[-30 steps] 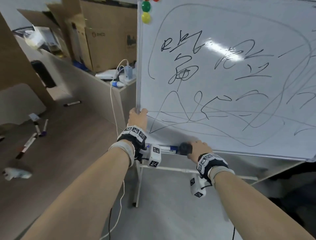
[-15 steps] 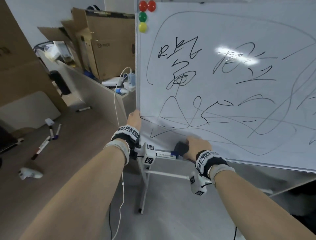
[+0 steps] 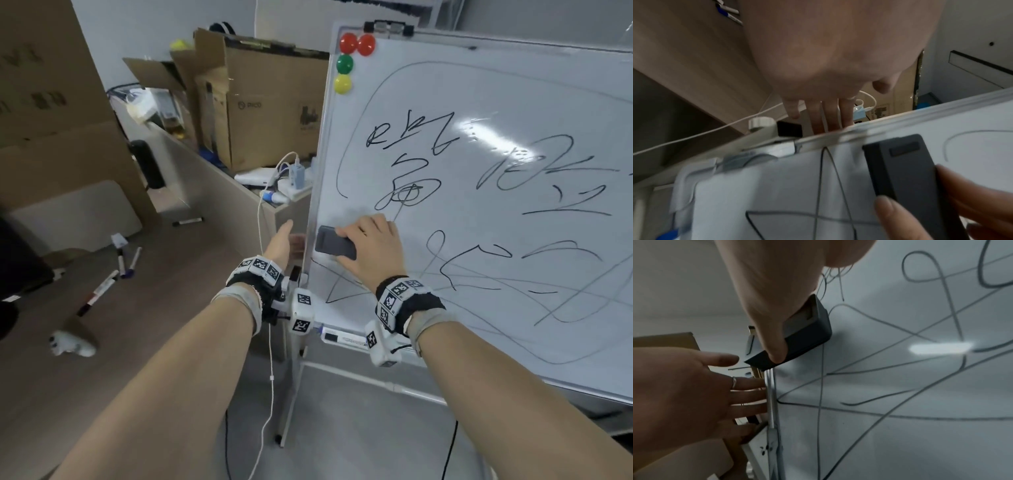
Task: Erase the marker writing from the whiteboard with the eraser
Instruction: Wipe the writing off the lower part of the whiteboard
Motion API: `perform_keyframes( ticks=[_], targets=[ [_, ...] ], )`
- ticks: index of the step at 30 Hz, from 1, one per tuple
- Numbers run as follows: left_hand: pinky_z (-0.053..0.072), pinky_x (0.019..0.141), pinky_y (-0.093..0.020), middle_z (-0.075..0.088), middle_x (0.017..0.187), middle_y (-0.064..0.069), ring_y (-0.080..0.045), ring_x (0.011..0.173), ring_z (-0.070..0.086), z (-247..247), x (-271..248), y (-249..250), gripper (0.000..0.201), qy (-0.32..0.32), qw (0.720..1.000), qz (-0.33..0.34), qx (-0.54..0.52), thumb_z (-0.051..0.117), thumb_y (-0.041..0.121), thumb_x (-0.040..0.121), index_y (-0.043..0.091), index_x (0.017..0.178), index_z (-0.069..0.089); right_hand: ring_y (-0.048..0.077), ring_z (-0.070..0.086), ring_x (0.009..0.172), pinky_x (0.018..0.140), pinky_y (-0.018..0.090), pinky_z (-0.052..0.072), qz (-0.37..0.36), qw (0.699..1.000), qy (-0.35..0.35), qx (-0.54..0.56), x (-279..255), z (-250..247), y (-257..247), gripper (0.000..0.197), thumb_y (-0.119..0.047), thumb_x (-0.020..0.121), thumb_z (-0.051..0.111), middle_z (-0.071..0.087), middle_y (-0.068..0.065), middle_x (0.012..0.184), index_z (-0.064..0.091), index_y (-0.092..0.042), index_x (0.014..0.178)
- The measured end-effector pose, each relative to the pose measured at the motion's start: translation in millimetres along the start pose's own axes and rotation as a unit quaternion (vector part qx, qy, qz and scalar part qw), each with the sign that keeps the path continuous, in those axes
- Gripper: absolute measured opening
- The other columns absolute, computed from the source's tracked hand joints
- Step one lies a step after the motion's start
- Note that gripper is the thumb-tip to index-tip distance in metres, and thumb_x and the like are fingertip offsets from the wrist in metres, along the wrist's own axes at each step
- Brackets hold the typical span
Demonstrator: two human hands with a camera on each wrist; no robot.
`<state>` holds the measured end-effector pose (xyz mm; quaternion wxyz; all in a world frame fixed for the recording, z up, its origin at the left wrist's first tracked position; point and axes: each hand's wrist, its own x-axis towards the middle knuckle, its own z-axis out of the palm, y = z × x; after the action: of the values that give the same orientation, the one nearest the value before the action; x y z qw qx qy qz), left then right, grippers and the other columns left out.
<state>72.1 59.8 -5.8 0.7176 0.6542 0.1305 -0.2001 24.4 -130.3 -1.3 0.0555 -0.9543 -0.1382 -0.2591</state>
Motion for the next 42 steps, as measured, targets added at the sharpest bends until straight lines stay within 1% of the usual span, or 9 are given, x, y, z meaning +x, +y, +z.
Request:
perform_keyframes(
  ticks=[6,9,13,21,25,28,34,37,42],
  targets=[
    [0.043,0.084,-0.03,0.067,0.119,-0.009,-0.02,0.1,0.063,-19.5,15.2,-11.7,0.073,-0.087,0.996,-0.021,0.013,0.017,0.06,0.101,0.009,0.129,0.062,0.029,0.05,0.092,0.078,0.04,0.039,-0.012,0.999,-0.029,-0.004,-15.8,46.1,-20.0,0.051,-0.029,0.062,0.091,0.056,0.003,0.097,0.066,-0.022,0.105],
    [0.041,0.105,-0.037,0.066,0.126,-0.01,-0.026,0.119,0.06,-18.8,25.5,-20.4,0.07,-0.129,0.991,-0.034,0.01,0.017,0.061,0.101,0.013,0.123,0.063,0.026,0.046,0.089,0.074,0.038,0.036,-0.012,0.997,-0.072,-0.01,-37.4,64.4,-25.8,0.053,-0.028,0.057,0.094,0.055,0.001,0.094,0.065,-0.023,0.1],
    [0.043,0.09,-0.029,0.063,0.132,-0.01,-0.022,0.118,0.059,-23.3,25.3,-25.4,0.072,-0.12,0.992,-0.028,0.017,0.019,0.061,0.101,0.01,0.133,0.059,0.026,0.048,0.091,0.076,0.039,0.033,0.0,0.998,-0.046,-0.037,-33.0,54.3,-27.7,0.052,-0.032,0.06,0.092,0.055,0.001,0.096,0.064,-0.025,0.104],
    [0.025,0.116,-0.035,0.04,0.156,-0.011,-0.023,0.146,0.036,-33.3,17.7,-29.4,0.082,-0.152,0.988,-0.032,0.02,0.006,0.063,0.101,0.005,0.151,0.037,0.027,0.048,0.094,0.08,0.039,0.034,0.045,0.998,-0.035,-0.021,-19.2,48.0,-39.0,0.05,-0.034,0.066,0.088,0.055,0.001,0.1,0.065,-0.026,0.11],
    [0.041,0.088,-0.026,0.06,0.13,-0.005,-0.016,0.118,0.053,-25.0,29.0,-33.4,0.085,-0.142,0.989,-0.034,0.011,0.005,0.066,0.099,0.008,0.137,0.055,0.024,0.048,0.091,0.077,0.037,0.03,0.057,0.994,-0.084,-0.047,-53.0,62.9,-45.5,0.051,-0.038,0.061,0.092,0.057,-0.004,0.094,0.065,-0.031,0.104],
    [0.04,0.108,-0.038,0.064,0.131,-0.006,-0.022,0.125,0.056,-28.1,32.4,-40.0,0.094,-0.138,0.99,-0.039,0.006,0.008,0.079,0.09,0.012,0.124,0.065,0.026,0.05,0.094,0.08,0.038,0.03,0.088,0.994,-0.031,-0.059,-31.3,44.0,-43.3,0.049,-0.039,0.066,0.088,0.059,-0.002,0.099,0.066,-0.029,0.108],
    [0.045,0.095,-0.034,0.064,0.127,-0.009,-0.02,0.112,0.061,-35.9,25.1,-39.2,0.095,-0.159,0.987,-0.028,0.007,0.004,0.075,0.092,0.01,0.131,0.06,0.027,0.05,0.096,0.083,0.039,0.034,0.083,0.995,0.006,-0.05,-15.0,37.5,-45.5,0.048,-0.039,0.069,0.087,0.057,-0.001,0.101,0.066,-0.028,0.111],
    [0.041,0.083,-0.027,0.06,0.106,-0.001,-0.015,0.09,0.057,-35.8,28.7,-40.1,0.084,-0.133,0.99,-0.038,0.01,0.013,0.088,0.081,0.024,0.106,0.061,0.027,0.052,0.094,0.082,0.041,0.038,0.066,0.995,-0.038,-0.062,-45.8,58.0,-55.9,0.05,-0.038,0.064,0.091,0.058,-0.001,0.097,0.068,-0.029,0.107],
    [0.047,0.094,-0.028,0.068,0.112,-0.005,-0.02,0.102,0.065,-27.7,20.2,-39.1,0.101,-0.119,0.992,-0.025,0.024,0.012,0.088,0.081,0.011,0.115,0.067,0.025,0.053,0.097,0.087,0.04,0.032,0.109,0.991,-0.017,-0.075,-36.2,39.1,-46.7,0.049,-0.045,0.069,0.086,0.06,-0.003,0.102,0.066,-0.031,0.111]
  ],
)
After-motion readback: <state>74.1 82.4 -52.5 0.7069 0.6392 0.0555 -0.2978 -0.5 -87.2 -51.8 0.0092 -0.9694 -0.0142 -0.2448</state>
